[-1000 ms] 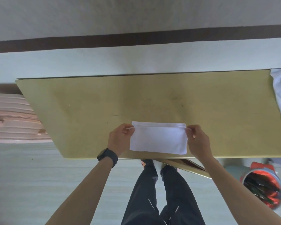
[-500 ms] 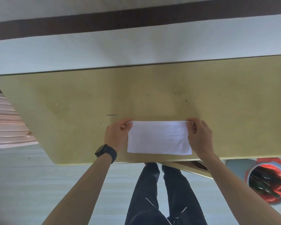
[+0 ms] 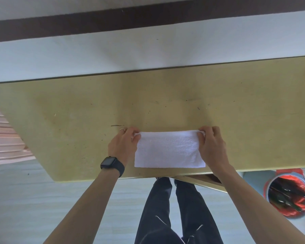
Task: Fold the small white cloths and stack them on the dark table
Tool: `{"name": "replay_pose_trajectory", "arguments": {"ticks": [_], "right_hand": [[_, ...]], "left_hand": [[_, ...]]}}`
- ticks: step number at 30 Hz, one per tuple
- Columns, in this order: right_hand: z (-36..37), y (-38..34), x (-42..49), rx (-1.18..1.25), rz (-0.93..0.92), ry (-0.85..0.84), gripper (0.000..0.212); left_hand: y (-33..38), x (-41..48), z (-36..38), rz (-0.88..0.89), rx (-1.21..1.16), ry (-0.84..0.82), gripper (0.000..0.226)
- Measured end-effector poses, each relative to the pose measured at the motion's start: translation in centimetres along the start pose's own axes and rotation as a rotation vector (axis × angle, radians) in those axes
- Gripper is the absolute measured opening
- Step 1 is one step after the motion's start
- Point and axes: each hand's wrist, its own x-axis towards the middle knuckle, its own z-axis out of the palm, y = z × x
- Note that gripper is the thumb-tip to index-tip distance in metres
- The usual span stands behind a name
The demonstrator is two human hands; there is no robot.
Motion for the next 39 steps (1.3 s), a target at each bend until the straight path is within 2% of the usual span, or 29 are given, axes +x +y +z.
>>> {"name": "replay_pose_trajectory", "arguments": {"ticks": [5,9,13,15,17,19,23,25,27,29,32,34,36,39], "right_hand": [[-0.4,-0.3,0.2,-0.021,-0.047,-0.066,0.015],[-2.3,-0.3,-0.2,0.076,-0.126,-0.110,0.015],[-5.1,-0.8,1.2,0.008,-0.358,-0.026,0.036],[-6.3,-1.3,2.6,-0.006,-0.434,0.049,0.025],[-7.4,-1.8,3.4,0.005,-0.487,0.128,0.019],[-7.9,-1.7,3.6,0.009,-0.517,0.156,0.025],[-8.9,-1.4,2.9,0.030,-0.487,0.190,0.027],[-9.6,-1.6,2.0,0.033,-0.478,0.192,0.022],[-9.8,-1.7,0.7,-0.010,-0.489,0.108,0.011],[-9.8,-1.4,-1.0,-0.029,-0.473,-0.002,0.012],[-10.7,-1.0,-3.4,0.029,-0.394,-0.054,0.012],[-11.7,-0.9,-4.7,0.081,-0.315,-0.092,0.013],[-12.6,-0.9,-4.8,0.090,-0.280,-0.131,0.014],[-12.8,-2.2,-1.1,0.034,-0.267,-0.164,0.017]], "left_hand": [[0.5,0.1,-0.2,0.060,0.074,-0.019,0.015],[0.3,0.4,-1.5,0.155,0.094,-0.001,0.012],[0.3,1.0,-4.1,0.370,0.099,0.170,0.020],[0.4,1.7,-5.4,0.472,0.152,0.300,0.029],[0.3,1.9,-6.4,0.506,0.193,0.394,0.028],[0.2,1.8,-6.9,0.521,0.209,0.437,0.021],[0.3,0.2,-7.3,0.561,0.199,0.431,0.028],[0.4,-0.8,-7.5,0.554,0.189,0.414,0.030],[0.2,-1.8,-7.7,0.531,0.197,0.357,0.031],[-0.1,-3.0,-7.7,0.489,0.191,0.284,0.027],[0.2,-5.3,-8.1,0.413,0.142,0.185,0.014],[0.5,-6.9,-8.4,0.335,0.093,0.029,0.022],[0.9,-8.0,-8.6,0.214,0.010,-0.119,0.019],[2.2,-7.4,-8.4,0.068,-0.159,-0.212,0.017]]}}
